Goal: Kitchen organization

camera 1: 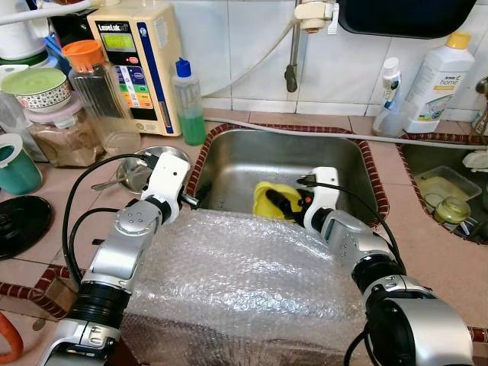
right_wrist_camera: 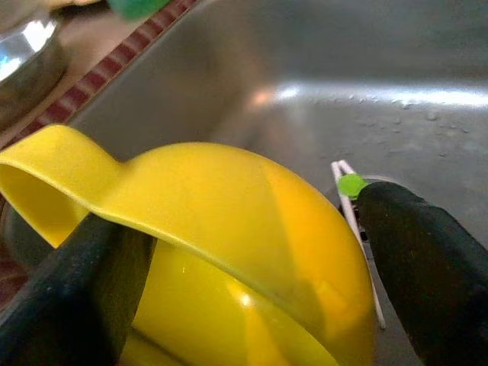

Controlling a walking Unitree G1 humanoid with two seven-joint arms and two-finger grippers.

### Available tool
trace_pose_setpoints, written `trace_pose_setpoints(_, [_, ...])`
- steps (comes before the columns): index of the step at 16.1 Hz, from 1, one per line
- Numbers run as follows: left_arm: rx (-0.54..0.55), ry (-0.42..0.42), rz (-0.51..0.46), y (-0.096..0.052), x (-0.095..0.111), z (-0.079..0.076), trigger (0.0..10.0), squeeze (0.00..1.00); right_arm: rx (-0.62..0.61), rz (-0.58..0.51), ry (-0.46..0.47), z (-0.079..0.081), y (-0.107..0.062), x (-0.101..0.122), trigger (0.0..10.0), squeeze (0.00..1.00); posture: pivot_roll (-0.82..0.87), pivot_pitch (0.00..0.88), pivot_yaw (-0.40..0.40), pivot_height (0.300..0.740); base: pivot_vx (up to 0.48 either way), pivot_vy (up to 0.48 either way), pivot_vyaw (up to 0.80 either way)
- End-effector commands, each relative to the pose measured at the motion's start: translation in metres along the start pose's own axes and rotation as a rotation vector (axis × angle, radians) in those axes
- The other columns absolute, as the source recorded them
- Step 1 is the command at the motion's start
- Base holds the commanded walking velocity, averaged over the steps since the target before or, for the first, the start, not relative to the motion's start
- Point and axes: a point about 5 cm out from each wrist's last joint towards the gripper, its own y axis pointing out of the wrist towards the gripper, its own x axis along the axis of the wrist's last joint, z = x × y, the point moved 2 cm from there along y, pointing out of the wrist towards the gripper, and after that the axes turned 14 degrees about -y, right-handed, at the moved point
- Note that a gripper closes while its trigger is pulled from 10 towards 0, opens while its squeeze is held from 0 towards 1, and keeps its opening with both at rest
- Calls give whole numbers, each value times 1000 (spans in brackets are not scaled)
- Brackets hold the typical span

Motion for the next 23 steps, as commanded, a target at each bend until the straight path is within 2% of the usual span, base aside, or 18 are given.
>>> trace_pose_setpoints(1, [10, 26, -13, 1, 7, 4, 10000, 1000, 67, 87, -32, 9, -1, -19, 10000, 1000, 108, 0, 65, 740, 0, 0, 0])
trace_pose_setpoints(2, [13, 27, -15, 1, 5, 5, 10000, 1000, 118, 106, -109, 13, -2, -21, 10000, 1000, 103, 0, 63, 740, 0, 0, 0])
trace_pose_setpoints(3, [16, 31, -33, 1, 7, 5, 10000, 1000, 110, 71, -35, 12, -1, -16, 10000, 1000, 103, 0, 61, 740, 0, 0, 0])
trace_pose_setpoints(5, [25, 36, -37, 2, 7, 6, 10000, 1000, 125, -55, 22, 13, -1, 2, 10000, 1000, 102, 0, 56, 740, 0, 0, 0])
trace_pose_setpoints(7, [33, 42, -42, 2, 7, 6, 10000, 1000, 91, -52, -40, 9, -2, 3, 10000, 1000, 102, 0, 53, 740, 0, 0, 0])
trace_pose_setpoints(8, [39, 46, -44, 2, 7, 6, 10000, 1000, 74, -100, 19, 6, -2, 10, 10000, 1000, 102, 0, 51, 740, 0, 0, 0])
trace_pose_setpoints(9, [41, 48, -43, 1, 6, 6, 10000, 1000, 33, -148, 14, 1, -3, 19, 10000, 1000, 103, 0, 49, 740, 0, 0, 0])
trace_pose_setpoints(10, [42, 51, -42, 1, 5, 7, 10000, 1000, 18, -152, -6, 0, -3, 20, 10000, 1000, 103, 0, 49, 740, 0, 0, 0])
trace_pose_setpoints(11, [50, 65, -31, 1, 2, 8, 10000, 1000, -23, -169, -28, -4, -4, 26, 10000, 216, 102, 0, 47, 740, 0, 0, 0])
trace_pose_setpoints(12, [58, 75, -19, -1, 0, 10, 10000, 1000, -68, -184, -61, -8, -6, 30, 10000, 0, 103, 0, 42, 740, 0, 0, 0])
trace_pose_setpoints(13, [81, 75, -2, -3, -6, 16, 10000, 35, -116, -165, -85, -11, -7, 31, 10000, 0, 103, 0, 42, 740, 0, 0, 0])
trace_pose_setpoints(15, [103, 80, 3, -7, -12, 21, 10000, 0, -144, -190, -93, -13, -9, 37, 10000, 0, 99, 0, 35, 740, 0, 0, 0])
trace_pose_setpoints(17, [131, 84, -9, -10, -13, 26, 10000, 0, -152, -213, -154, -12, -13, 45, 10000, 0, 97, 0, 32, 740, 0, 0, 0])
trace_pose_setpoints(19, [139, 88, -17, -13, -15, 26, 10000, 0, -165, -250, -105, -12, -22, 50, 10000, 0, 93, 0, 29, 740, 0, 0, 0])
trace_pose_setpoints(22, [172, 97, -12, -15, -23, 30, 10000, 0, -138, -289, -173, -1, -33, 54, 10000, 0, 84, 0, 25, 740, 0, 0, 0])
trace_pose_setpoints(23, [174, 97, -4, -15, -26, 31, 10000, 0, -131, -304, -168, 1, -35, 56, 10000, 0, 81, 0, 25, 740, 0, 0, 0])
